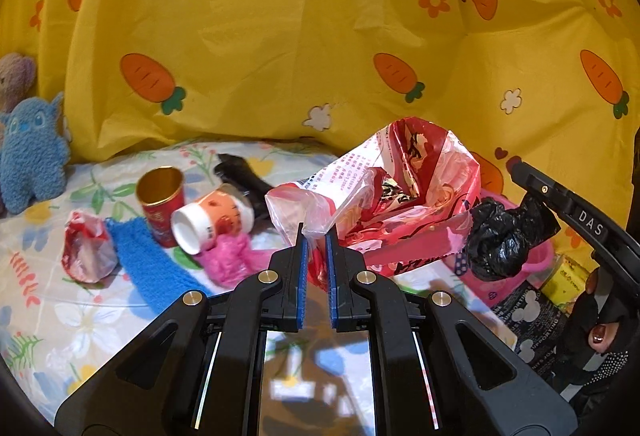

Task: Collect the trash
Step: 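Carry the wrapper and black bag over the pink bucket with both tools, then open both tools to drop the wrapper and black bag into the bucket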

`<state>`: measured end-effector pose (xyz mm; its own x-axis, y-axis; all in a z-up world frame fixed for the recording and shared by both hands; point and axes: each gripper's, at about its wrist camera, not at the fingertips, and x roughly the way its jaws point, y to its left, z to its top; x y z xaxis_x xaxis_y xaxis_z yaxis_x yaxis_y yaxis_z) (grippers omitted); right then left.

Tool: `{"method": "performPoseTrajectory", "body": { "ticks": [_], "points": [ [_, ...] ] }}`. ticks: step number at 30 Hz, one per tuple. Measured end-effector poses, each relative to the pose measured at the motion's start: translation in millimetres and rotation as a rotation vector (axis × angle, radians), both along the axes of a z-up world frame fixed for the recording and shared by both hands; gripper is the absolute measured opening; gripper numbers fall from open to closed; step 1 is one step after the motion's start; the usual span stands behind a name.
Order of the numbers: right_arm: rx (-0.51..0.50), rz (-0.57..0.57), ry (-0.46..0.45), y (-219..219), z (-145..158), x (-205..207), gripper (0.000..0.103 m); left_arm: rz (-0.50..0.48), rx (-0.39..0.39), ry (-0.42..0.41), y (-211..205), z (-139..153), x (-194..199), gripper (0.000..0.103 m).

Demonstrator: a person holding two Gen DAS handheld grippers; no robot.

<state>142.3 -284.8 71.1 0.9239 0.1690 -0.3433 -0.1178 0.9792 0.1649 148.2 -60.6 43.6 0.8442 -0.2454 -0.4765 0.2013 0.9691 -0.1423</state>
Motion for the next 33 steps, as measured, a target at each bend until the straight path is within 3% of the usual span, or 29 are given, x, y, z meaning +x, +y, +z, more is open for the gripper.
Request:
{"method": "performPoseTrajectory", "body": {
  "ticks": [10,17,33],
  "points": [
    [-0.004,-0.235,-0.004,-94,9,19,0.001,-0.206,0.047,0.026,-119,-2,50,0.008],
    [0.011,-0.315,0.015,-135,2,27,0.001,-0.288,0.077,0.077,-177,-17,81,0.008],
    [0.055,-0.341,0.052,-160,-15,50,0.001,-0.357,0.119,0.113,-229,-44,107,0.011]
  ]
}}
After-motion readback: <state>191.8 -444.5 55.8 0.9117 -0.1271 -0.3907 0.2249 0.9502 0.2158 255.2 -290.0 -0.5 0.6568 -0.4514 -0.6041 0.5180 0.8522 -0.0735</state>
